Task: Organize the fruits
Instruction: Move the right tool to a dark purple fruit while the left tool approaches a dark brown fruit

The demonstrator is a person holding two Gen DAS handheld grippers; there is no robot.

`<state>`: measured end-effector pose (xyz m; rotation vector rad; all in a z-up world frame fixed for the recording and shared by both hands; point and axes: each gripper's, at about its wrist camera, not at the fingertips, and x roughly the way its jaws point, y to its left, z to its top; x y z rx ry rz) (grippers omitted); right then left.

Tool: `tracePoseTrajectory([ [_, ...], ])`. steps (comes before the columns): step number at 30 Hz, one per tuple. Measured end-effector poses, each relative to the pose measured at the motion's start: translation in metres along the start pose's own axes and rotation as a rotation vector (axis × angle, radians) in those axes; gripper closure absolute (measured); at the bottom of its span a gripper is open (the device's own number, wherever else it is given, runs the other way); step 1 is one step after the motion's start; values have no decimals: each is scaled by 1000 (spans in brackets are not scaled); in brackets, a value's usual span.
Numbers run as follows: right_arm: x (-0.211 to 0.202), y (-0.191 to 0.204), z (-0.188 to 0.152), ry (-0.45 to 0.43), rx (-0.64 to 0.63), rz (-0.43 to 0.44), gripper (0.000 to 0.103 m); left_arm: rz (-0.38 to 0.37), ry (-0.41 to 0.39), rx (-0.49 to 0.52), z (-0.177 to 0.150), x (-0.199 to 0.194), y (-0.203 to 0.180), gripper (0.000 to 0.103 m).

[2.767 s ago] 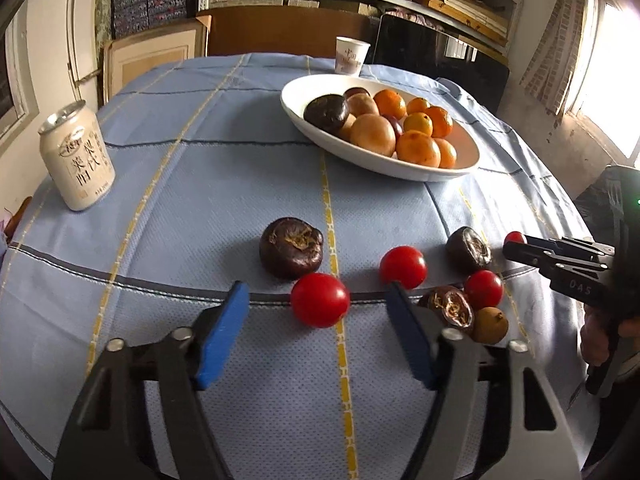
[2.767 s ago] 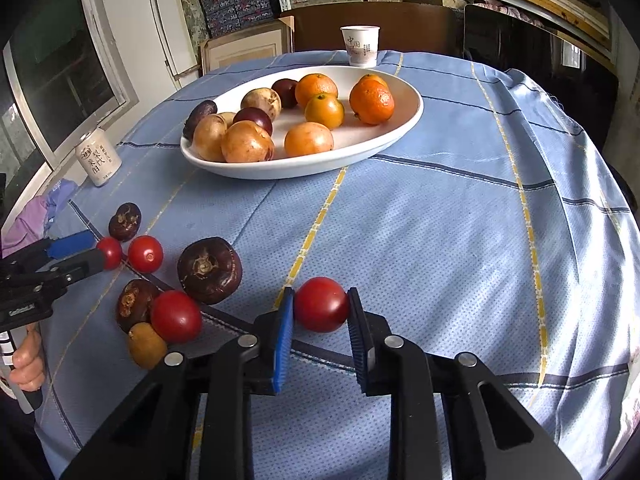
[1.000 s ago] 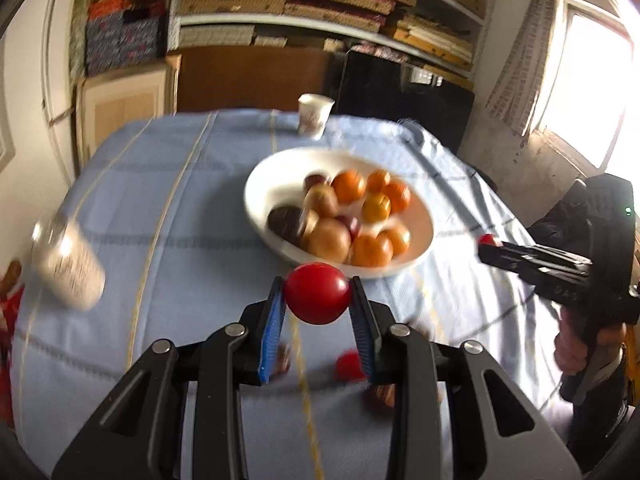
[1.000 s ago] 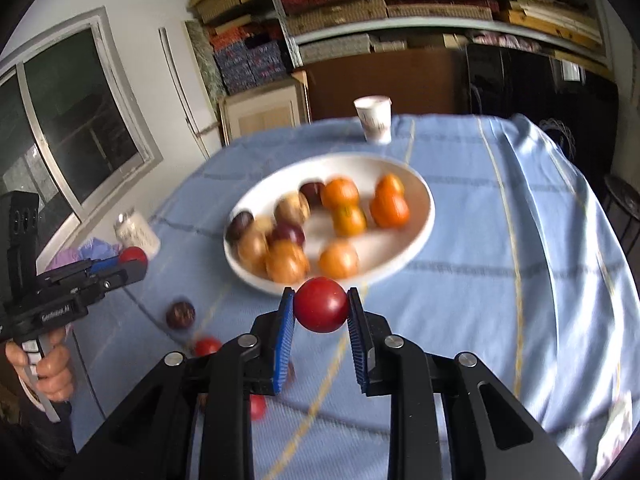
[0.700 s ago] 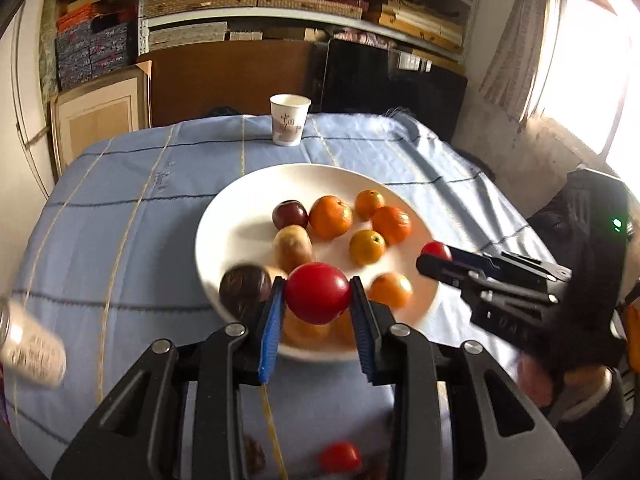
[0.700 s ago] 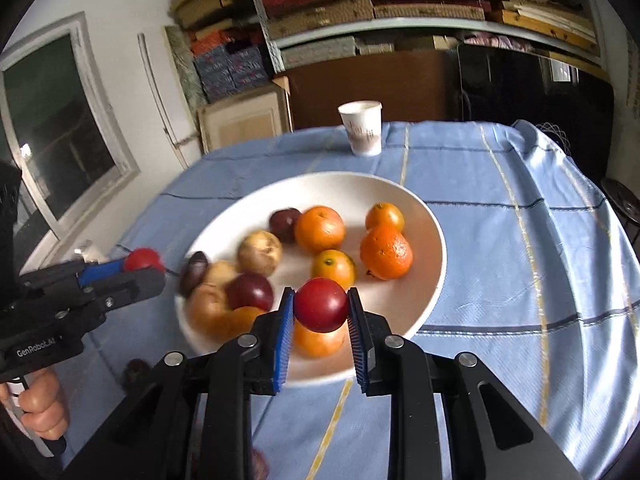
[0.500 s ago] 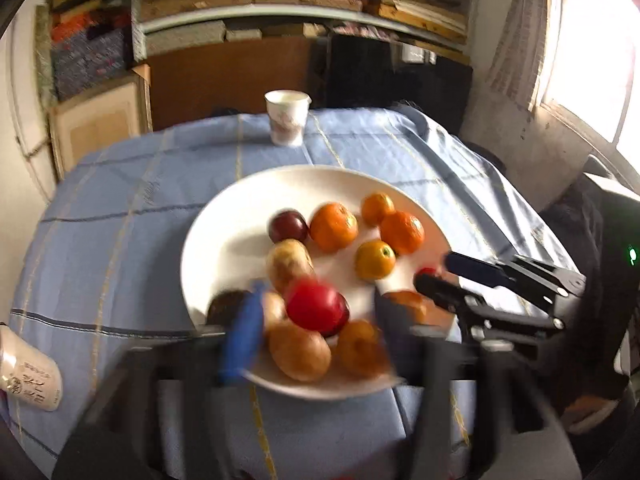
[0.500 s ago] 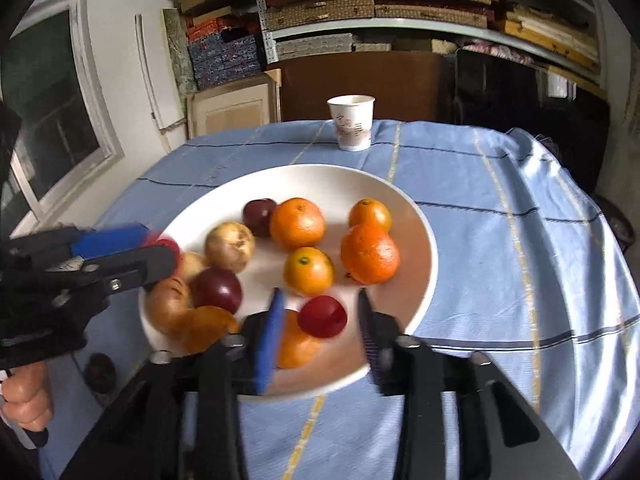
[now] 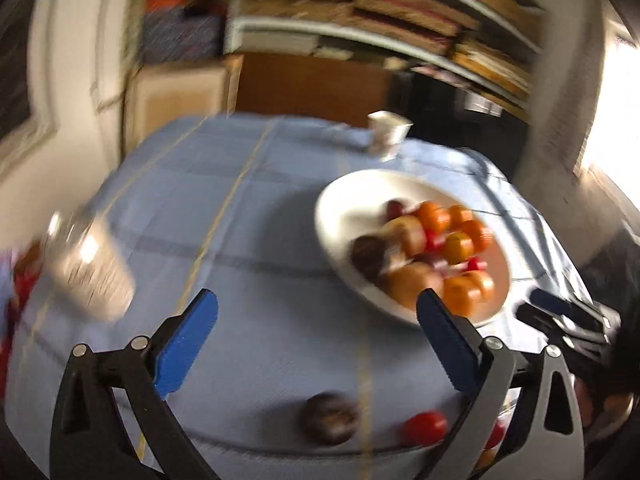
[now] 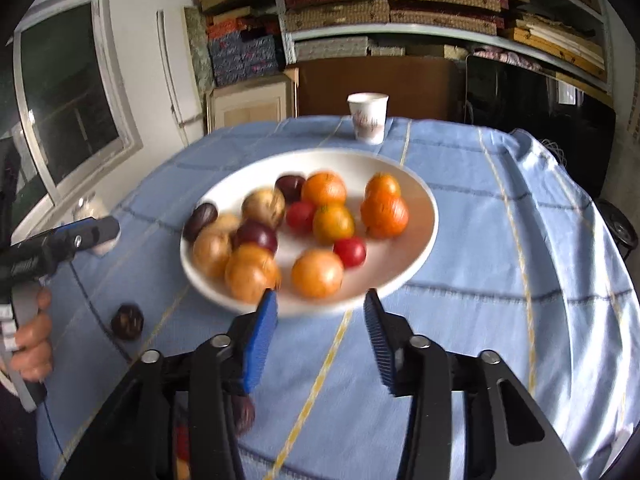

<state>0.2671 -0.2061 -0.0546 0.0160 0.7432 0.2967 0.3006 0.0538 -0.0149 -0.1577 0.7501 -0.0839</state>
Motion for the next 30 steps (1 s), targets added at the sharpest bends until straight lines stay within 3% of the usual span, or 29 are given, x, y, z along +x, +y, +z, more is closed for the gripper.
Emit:
tracePoseTrajectory([
  [5, -3, 7, -15, 34, 17, 35, 40, 55, 39, -92, -12, 1, 26, 5],
  [14, 5, 28, -27, 113, -36, 112, 40, 63, 64, -26, -23, 1, 15, 5],
  [22, 6, 41, -33, 133, -83, 130, 40, 52, 71, -18, -24, 0, 12, 5],
  [30, 11, 47, -37, 166, -98, 144, 47, 47, 92, -25, -24, 3, 14, 5],
])
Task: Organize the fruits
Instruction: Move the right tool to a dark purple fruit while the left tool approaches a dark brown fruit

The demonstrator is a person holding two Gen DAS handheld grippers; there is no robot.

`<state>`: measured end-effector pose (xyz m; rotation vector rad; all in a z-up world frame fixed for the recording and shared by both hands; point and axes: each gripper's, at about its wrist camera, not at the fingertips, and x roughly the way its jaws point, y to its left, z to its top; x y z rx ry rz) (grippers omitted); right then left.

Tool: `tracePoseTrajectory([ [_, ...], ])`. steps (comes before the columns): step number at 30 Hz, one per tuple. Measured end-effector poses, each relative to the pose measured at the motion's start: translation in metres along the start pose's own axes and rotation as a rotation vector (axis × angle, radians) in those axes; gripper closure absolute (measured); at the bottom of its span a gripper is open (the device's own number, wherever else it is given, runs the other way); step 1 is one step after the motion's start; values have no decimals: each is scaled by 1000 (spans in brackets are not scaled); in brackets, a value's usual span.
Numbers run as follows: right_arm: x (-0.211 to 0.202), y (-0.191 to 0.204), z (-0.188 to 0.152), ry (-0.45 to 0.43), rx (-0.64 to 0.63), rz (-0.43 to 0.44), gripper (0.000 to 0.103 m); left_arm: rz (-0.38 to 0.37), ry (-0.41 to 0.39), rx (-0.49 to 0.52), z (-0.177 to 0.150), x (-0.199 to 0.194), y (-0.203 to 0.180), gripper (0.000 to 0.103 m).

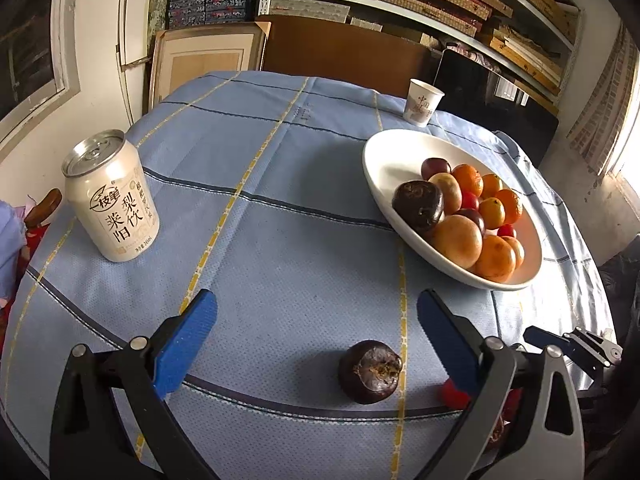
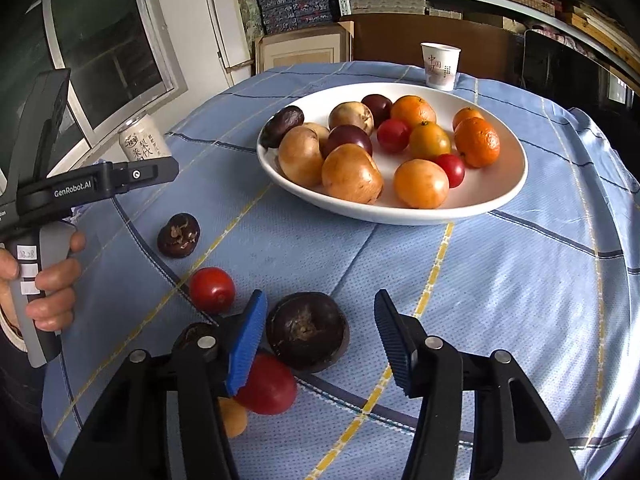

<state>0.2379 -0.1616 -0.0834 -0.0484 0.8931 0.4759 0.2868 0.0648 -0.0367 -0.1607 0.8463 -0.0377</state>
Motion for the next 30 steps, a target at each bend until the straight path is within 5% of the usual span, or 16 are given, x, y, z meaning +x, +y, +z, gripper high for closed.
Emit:
tracePoseTrajectory([
  [11, 8, 2, -3, 46, 13, 30, 60, 5, 2, 13, -1, -1, -3, 5],
  [20, 0, -13, 0, 16, 75, 7, 60, 36, 36, 49, -5, 4, -4, 5],
  [30, -6, -29, -2, 2, 130, -8, 60, 36, 63, 261, -38, 6, -26, 6],
])
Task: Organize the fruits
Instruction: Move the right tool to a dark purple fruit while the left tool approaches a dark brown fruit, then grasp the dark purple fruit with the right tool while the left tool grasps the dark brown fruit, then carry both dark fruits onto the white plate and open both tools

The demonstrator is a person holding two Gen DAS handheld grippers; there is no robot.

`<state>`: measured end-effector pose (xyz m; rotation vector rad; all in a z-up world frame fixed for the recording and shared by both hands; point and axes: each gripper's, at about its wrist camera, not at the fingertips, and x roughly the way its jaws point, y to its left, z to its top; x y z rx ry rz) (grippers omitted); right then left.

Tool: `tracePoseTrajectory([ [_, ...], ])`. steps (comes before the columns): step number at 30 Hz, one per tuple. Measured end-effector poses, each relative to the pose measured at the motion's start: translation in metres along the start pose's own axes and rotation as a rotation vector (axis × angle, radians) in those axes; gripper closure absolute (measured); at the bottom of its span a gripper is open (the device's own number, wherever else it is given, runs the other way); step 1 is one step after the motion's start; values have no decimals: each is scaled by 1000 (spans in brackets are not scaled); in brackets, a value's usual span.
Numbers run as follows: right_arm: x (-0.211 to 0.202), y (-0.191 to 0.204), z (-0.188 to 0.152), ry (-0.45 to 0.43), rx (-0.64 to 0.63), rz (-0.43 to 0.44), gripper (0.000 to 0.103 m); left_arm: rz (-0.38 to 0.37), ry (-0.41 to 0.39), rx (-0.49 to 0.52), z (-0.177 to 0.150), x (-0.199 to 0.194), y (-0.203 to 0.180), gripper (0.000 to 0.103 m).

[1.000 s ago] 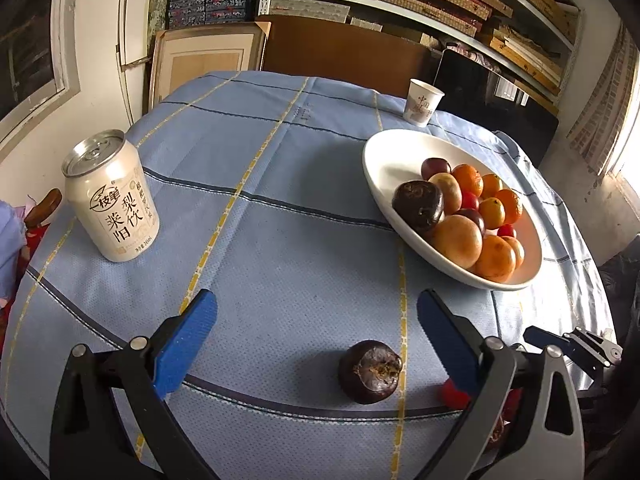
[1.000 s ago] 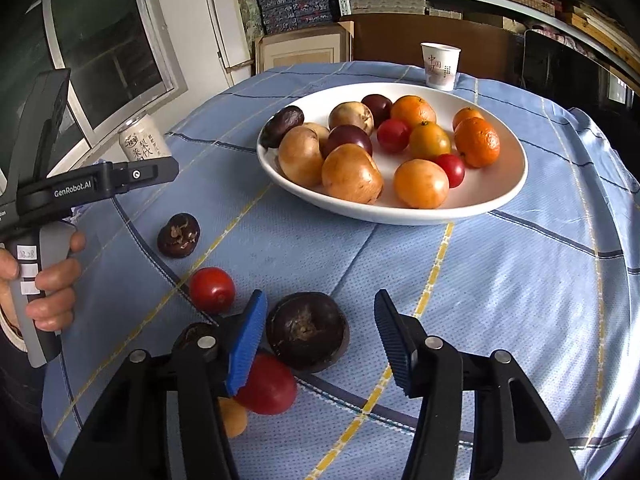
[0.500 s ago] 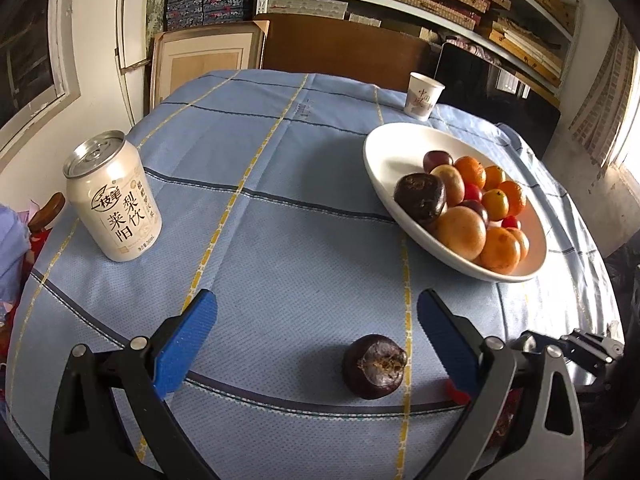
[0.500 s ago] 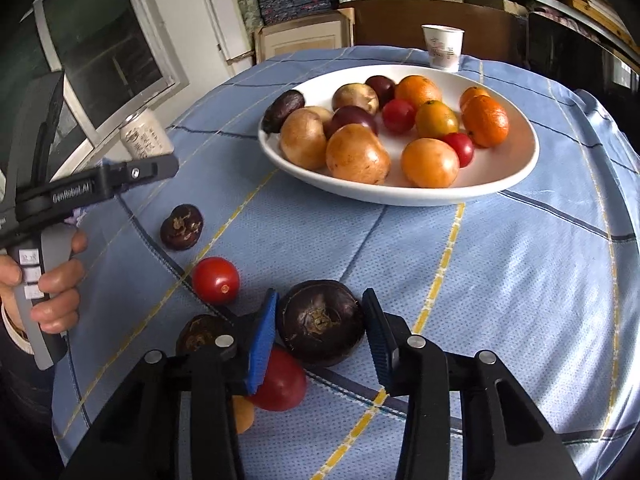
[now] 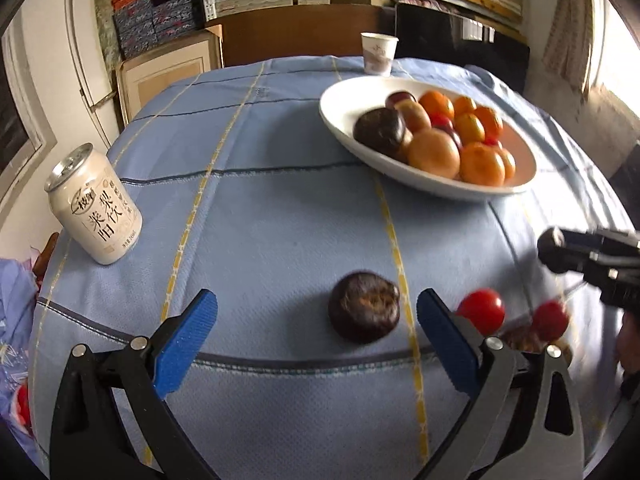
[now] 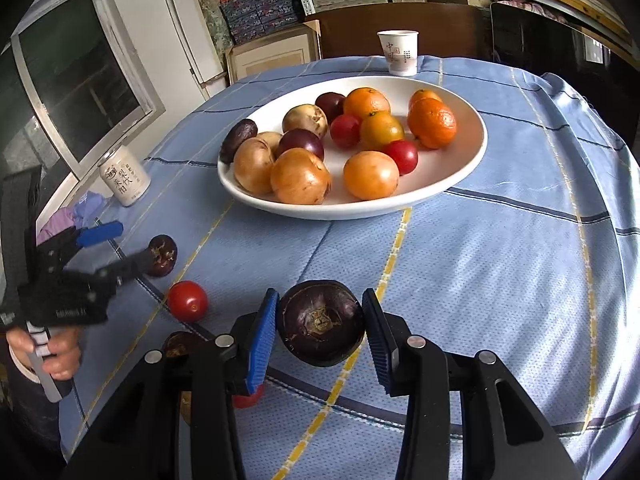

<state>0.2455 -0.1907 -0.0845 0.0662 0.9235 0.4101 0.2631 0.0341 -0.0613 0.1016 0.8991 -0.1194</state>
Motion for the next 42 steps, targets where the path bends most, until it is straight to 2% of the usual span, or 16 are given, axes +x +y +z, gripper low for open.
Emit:
tracePoseTrajectory([
  [1, 1, 1, 0, 2, -3, -2, 60, -3, 5, 3, -1, 1, -1, 7],
  [3, 1, 2, -1, 2, -9, -5, 60, -16, 23, 13, -3, 5, -4, 21],
  [6, 0, 4, -1, -3, -17, -8, 60, -22, 35, 24, -4, 9, -7, 32],
  [12, -2, 4, 0, -8, -13, -8, 60, -18, 38, 46, -6, 12, -12, 38],
  [15, -2, 4, 0, -7, -14, -7, 60, -32, 40, 50, -5, 14, -14, 46],
  [22, -1, 6, -1, 0, -22, -11, 60, -41, 29, 67, -4, 13, -18, 54],
  [24, -1, 7, -1, -3, -23, -12, 60, -65, 28, 73, -4, 12, -19, 63],
  [32, -3, 6, -1, -16, -28, -30, 60, -75, 29, 68, -5, 11, -19, 63],
  [37, -10, 16, -2, -63, -84, -33, 60, -159, 27, 18, -3, 6, -13, 63],
  [42, -19, 19, 3, -101, -94, -6, 60, -234, -31, 11, 6, -16, -20, 63],
])
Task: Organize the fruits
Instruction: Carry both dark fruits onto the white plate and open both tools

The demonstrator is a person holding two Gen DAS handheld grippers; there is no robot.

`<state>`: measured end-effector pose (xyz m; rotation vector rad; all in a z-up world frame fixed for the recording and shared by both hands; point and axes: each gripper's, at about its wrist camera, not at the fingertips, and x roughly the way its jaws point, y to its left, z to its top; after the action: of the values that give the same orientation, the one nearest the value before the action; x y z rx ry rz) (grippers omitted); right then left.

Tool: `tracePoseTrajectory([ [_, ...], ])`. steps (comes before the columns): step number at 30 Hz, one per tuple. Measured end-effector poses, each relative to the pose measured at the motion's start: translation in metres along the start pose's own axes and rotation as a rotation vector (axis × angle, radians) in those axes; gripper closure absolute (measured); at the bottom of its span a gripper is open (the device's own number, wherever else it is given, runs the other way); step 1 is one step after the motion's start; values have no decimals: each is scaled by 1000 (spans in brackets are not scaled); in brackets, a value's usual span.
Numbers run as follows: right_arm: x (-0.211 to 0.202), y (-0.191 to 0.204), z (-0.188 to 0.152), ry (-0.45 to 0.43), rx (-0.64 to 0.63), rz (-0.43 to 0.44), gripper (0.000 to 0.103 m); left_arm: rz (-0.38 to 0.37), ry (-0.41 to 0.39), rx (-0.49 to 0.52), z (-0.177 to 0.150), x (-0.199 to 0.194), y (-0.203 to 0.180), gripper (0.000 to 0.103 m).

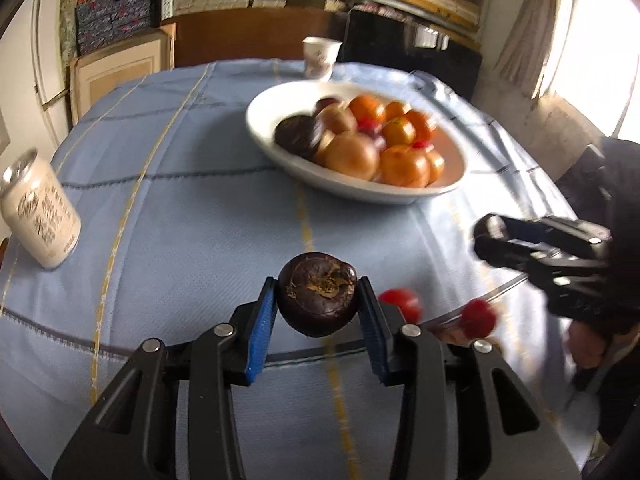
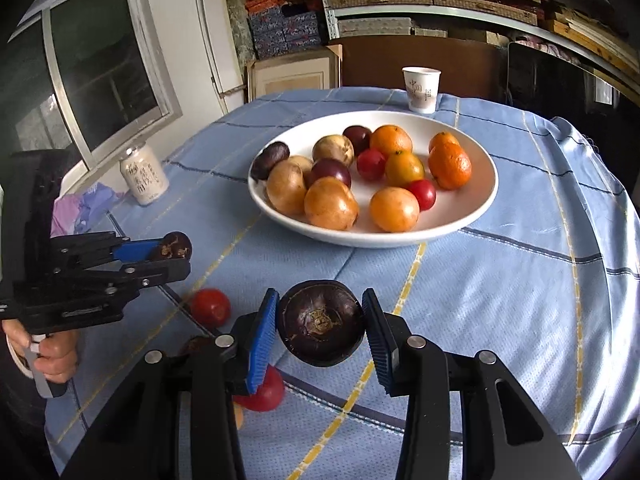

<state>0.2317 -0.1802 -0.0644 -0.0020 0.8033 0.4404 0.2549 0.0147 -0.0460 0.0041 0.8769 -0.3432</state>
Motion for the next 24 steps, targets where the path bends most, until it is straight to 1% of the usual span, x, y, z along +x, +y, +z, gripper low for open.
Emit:
tracePoseTrajectory([
  [2, -5, -3, 9, -29, 17, -8, 60, -19, -25, 23, 17, -7, -8, 63],
  [4, -9, -8, 22, -65, 39, -20, 60, -14, -50, 40, 36, -10, -15, 63],
  [6, -7, -18, 39, -103, 76, -36, 60, -12, -79, 47, 65, -5, -20, 63],
  [7, -4, -23, 46, -116, 93, -46, 60, -9, -84, 43, 74, -1, -21, 63],
  [8, 3, -30, 55, -126, 119, -59, 60, -8, -89, 39, 90, 8, -24, 63],
  [10, 16, -43, 67, -130, 150, -77, 60, -6, -80, 38, 110, 25, -27, 63],
  [13, 36, -56, 75, -121, 167, -109, 60, 18, -53, 37, 127, 52, -30, 63],
  [14, 41, -58, 75, -115, 169, -111, 59, 46, -46, 35, 133, 62, -30, 63],
  [15, 44, -61, 75, -118, 170, -113, 55, 76, -47, 28, 136, 67, -30, 56],
  [16, 43, -63, 75, -134, 171, -117, 47, 90, -49, 16, 137, 68, -30, 46],
  [17, 39, -63, 74, -149, 173, -129, 27, 89, -56, -4, 139, 65, -29, 25],
  [18, 34, -63, 73, -167, 176, -134, 16, 81, -73, -14, 139, 58, -28, 13],
  [19, 22, -61, 71, -209, 178, -129, 13, 80, -101, -15, 137, 49, -29, 11],
  [20, 14, -59, 70, -228, 174, -129, 6, 96, -147, -5, 132, 33, -31, 7],
  [21, 6, -56, 68, -242, 160, -140, 4, 110, -177, 4, 127, 21, -33, 5],
  [22, 0, -53, 66, -257, 147, -155, 4, 126, -207, 11, 119, 10, -34, 5],
  [24, -11, -46, 55, -291, 118, -199, 4, 155, -233, 10, 104, -4, -34, 5],
])
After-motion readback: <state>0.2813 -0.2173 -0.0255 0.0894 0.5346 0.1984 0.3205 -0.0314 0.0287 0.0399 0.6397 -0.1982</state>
